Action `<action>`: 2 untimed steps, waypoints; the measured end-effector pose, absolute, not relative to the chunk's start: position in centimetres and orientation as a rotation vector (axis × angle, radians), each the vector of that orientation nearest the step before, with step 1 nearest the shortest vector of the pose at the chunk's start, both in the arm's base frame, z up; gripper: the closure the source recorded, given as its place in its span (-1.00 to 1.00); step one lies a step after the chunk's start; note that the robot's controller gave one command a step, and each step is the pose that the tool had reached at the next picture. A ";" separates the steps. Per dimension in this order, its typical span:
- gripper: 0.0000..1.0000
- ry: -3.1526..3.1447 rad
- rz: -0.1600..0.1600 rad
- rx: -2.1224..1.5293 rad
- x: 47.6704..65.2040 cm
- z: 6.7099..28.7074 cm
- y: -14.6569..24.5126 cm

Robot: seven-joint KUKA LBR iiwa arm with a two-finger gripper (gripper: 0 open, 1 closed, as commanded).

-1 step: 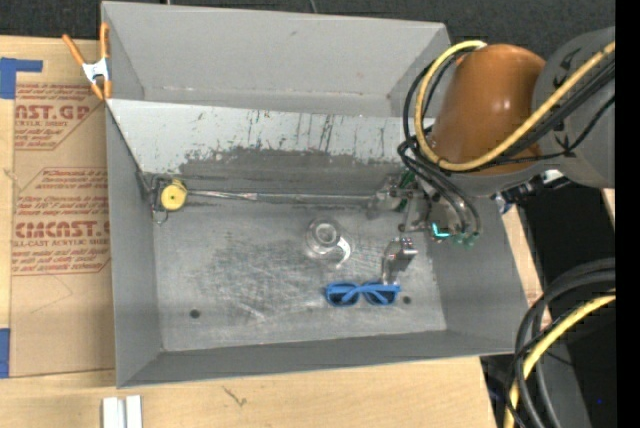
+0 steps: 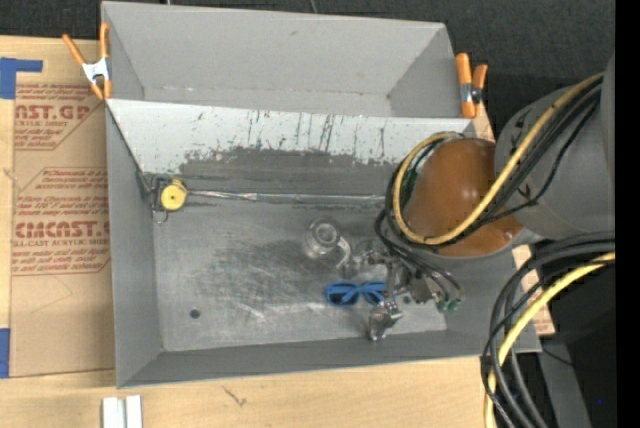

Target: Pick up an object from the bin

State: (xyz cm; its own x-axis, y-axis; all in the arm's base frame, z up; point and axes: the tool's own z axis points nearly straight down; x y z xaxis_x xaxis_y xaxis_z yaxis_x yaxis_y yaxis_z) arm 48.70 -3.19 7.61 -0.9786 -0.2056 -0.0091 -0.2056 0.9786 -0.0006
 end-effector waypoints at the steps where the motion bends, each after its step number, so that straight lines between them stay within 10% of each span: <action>1: 1.00 3.118 0.000 -0.326 48.7 7.8 -3.2; 2: 1.00 3.114 -0.002 -0.348 48.8 21.0 -2.4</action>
Offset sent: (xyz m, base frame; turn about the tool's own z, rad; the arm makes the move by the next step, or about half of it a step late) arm 0.0000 0.0000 0.0000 0.0000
